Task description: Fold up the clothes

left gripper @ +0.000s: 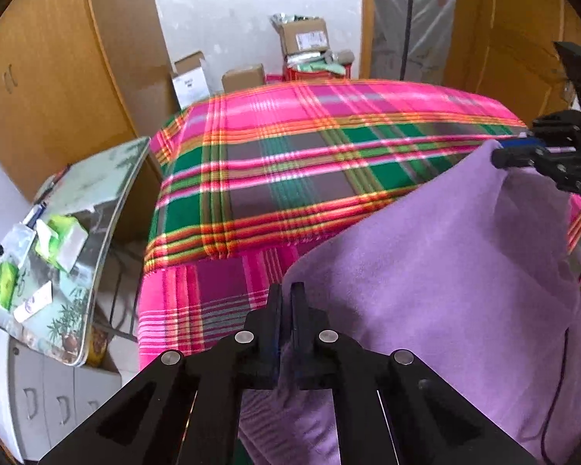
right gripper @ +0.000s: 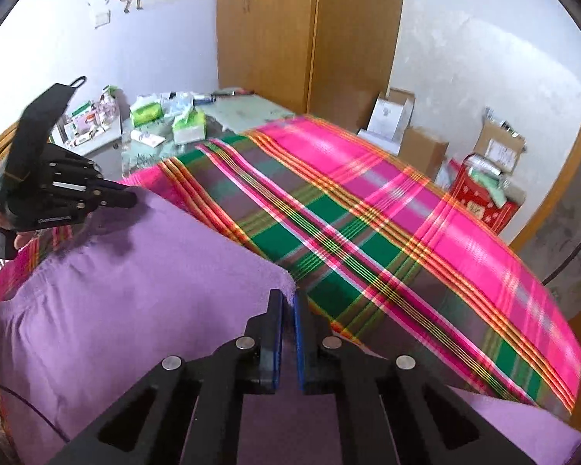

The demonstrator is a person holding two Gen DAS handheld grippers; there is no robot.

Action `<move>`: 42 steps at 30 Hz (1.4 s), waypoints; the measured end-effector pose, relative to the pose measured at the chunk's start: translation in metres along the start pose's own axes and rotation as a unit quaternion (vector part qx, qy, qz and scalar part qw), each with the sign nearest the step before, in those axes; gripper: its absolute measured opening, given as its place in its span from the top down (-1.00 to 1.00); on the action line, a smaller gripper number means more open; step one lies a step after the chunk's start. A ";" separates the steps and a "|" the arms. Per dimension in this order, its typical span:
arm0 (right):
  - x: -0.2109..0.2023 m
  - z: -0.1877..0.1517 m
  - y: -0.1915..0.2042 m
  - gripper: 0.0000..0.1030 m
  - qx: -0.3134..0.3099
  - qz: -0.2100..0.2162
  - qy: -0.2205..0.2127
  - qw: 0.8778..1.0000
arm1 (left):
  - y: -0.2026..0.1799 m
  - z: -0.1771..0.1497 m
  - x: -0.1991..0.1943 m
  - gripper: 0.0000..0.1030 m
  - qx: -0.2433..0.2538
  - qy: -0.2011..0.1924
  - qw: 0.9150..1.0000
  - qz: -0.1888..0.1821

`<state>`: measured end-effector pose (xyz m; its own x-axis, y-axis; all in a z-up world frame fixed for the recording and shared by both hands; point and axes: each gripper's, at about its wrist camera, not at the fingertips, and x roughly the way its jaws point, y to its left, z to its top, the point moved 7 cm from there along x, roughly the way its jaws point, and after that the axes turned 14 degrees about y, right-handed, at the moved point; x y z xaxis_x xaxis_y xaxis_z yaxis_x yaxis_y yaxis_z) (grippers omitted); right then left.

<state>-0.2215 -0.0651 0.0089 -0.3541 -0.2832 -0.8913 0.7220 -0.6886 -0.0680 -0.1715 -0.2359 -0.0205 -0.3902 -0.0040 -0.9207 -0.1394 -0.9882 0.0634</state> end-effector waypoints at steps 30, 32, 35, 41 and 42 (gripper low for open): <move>-0.115 -0.101 0.105 0.89 0.051 -0.034 -0.070 0.996 | -0.051 -0.083 -0.092 0.92 -0.002 -0.071 0.997 0.037; -0.119 -0.105 0.111 0.89 0.052 -0.032 -0.074 0.995 | -0.052 -0.089 -0.097 0.92 -0.002 -0.073 0.997 0.038; -0.123 -0.112 0.120 0.89 0.052 -0.028 -0.078 0.995 | -0.052 -0.099 -0.102 0.92 -0.005 -0.075 0.996 0.041; -0.130 -0.123 0.140 0.89 0.044 -0.035 -0.083 0.995 | -0.051 -0.120 -0.109 0.93 -0.017 -0.076 0.996 0.037; -0.131 -0.125 0.144 0.89 0.043 -0.035 -0.085 0.995 | -0.052 -0.124 -0.110 0.93 -0.018 -0.076 0.996 0.037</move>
<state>0.0028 -0.0433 0.0602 -0.5019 -0.3369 -0.7966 0.6418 -0.7625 -0.0819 -0.0082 -0.2032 0.0299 -0.5321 -0.0555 -0.8449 -0.0740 -0.9910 0.1117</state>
